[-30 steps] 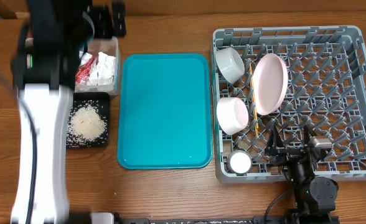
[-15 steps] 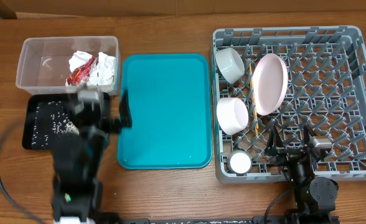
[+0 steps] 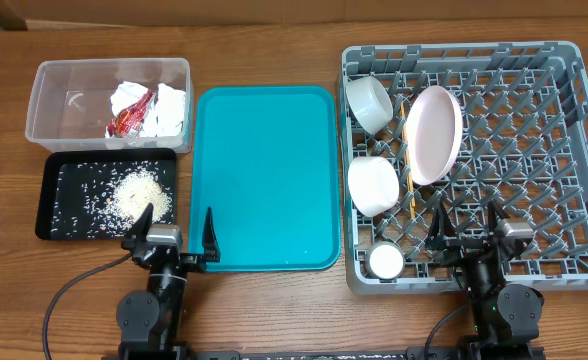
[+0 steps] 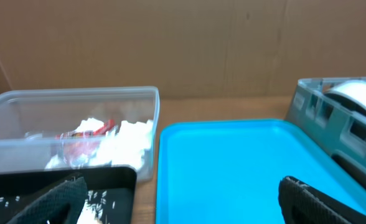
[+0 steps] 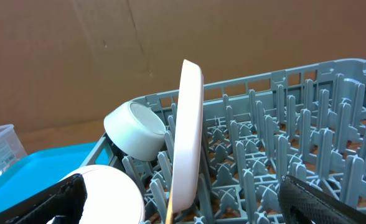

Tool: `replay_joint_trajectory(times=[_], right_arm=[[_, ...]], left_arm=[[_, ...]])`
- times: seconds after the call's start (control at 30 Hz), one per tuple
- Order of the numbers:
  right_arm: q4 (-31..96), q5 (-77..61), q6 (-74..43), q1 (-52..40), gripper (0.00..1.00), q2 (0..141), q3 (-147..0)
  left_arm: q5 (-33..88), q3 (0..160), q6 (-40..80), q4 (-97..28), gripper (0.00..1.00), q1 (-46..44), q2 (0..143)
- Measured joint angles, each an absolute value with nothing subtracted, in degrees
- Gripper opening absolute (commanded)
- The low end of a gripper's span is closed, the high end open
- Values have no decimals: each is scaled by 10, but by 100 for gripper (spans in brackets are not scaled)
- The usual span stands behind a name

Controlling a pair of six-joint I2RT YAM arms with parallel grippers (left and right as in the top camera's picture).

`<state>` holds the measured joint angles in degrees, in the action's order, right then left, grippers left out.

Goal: Sort waste into correct bins and load items into the dishwasher

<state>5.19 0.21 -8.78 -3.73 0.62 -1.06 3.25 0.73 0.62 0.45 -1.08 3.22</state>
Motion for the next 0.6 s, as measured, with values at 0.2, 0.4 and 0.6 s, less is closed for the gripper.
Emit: replay_joint_trajectory(times=[0.2, 0.4, 0.6], right_arm=[[52, 2, -88, -37, 100, 6, -11], [52, 2, -88, -37, 100, 6, -11], [51, 2, -88, -37, 100, 6, -11]], left_arm=[[29, 5, -10, -43, 100, -11, 10], [27, 5, -17, -43, 100, -11, 10], [27, 5, -17, -43, 100, -11, 10]])
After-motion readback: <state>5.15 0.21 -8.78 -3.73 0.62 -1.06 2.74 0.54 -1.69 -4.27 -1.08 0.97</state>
